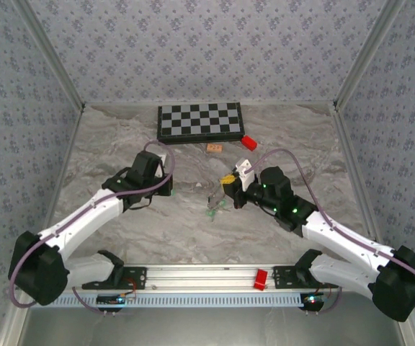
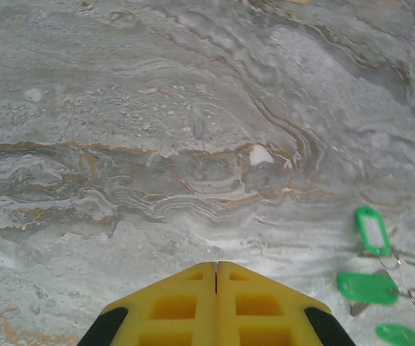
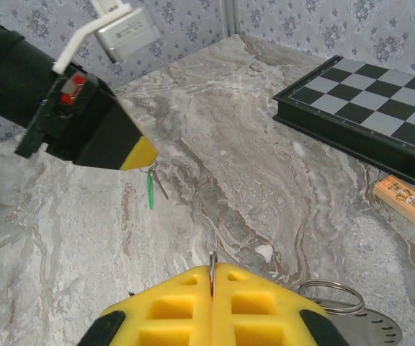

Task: Put the keys on the keyring

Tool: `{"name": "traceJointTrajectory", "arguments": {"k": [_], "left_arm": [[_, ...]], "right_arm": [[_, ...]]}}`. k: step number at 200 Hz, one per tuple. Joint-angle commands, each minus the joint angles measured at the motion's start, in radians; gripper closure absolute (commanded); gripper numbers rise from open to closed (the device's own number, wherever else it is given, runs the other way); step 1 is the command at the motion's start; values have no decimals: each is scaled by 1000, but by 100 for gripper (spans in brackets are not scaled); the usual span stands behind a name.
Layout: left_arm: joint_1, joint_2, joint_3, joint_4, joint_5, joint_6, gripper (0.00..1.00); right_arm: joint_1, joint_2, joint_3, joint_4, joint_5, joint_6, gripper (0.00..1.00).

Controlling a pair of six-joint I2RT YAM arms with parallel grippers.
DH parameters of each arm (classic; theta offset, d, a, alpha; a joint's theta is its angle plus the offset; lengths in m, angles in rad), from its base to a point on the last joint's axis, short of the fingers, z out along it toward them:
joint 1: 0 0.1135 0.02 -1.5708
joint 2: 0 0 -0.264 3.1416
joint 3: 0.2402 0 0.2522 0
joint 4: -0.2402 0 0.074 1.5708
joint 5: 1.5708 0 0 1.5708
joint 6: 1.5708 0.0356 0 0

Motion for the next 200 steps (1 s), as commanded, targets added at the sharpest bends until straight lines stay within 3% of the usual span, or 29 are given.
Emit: {"name": "traceJointTrajectory", "arguments": {"k": [1, 69, 111, 200], "left_arm": [[-15, -39, -14, -56, -34, 56, 100], [-130, -9, -3, -256, -72, -50, 100], [-136, 33, 19, -397, -48, -137, 100], [-112, 420, 207, -378, -7, -41, 100]], "right_arm": [[8, -22, 3, 47, -2, 12, 100], [9, -7, 5, 52, -5, 15, 100], [9, 1, 6, 59, -11, 19, 100], [9, 3, 4, 57, -4, 15, 100]]}}
